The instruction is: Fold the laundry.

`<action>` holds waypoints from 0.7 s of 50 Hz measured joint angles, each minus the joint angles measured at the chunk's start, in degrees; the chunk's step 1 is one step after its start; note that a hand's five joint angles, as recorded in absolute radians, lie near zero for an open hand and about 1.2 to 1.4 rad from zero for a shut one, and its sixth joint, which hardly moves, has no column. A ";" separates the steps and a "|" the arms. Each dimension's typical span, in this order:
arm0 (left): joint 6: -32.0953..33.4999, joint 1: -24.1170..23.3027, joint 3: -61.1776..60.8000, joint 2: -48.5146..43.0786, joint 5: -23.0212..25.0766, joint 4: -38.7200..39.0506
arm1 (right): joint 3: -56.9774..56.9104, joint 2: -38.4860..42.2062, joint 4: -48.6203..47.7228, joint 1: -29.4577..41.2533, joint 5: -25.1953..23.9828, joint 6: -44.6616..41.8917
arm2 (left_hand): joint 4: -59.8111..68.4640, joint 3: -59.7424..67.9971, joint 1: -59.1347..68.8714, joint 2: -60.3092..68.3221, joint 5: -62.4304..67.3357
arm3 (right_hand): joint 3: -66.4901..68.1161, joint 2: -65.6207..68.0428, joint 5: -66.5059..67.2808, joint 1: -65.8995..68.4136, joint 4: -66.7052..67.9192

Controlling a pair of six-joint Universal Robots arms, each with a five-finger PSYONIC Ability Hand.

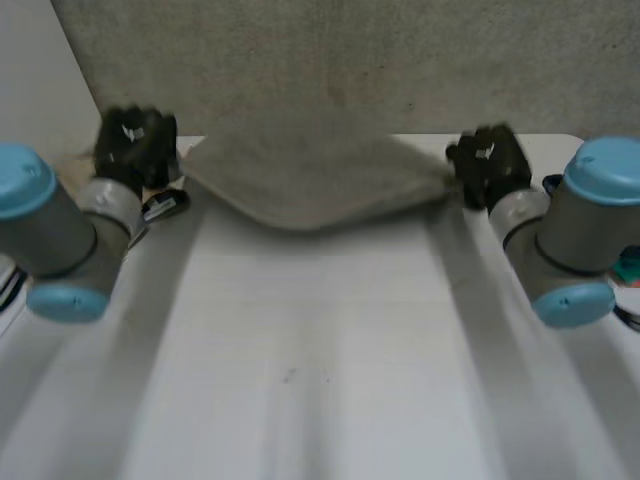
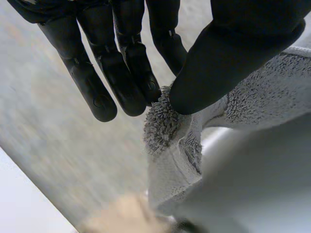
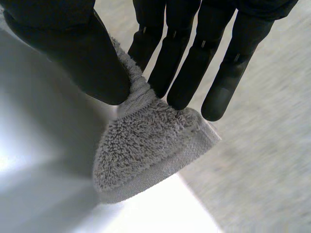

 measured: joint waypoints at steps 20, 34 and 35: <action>25.03 1.83 -26.55 21.55 4.96 -31.52 | 22.12 -21.32 29.43 -4.04 0.09 -20.51 | 0.00 0.00 0.00 0.00 0.00 | 0.00 0.00 0.00 0.00 0.00; 34.60 3.31 -26.17 24.23 8.06 -42.25 | 26.22 -26.45 33.22 -9.17 -1.93 -29.45 | 0.01 0.00 0.00 0.00 0.00 | 0.00 0.00 0.00 0.00 0.01; 34.05 3.07 -24.76 22.65 8.17 -39.53 | 25.70 -25.31 31.59 -9.14 -1.95 -28.86 | 0.01 0.00 0.00 0.00 0.00 | 0.00 0.00 0.00 0.00 0.01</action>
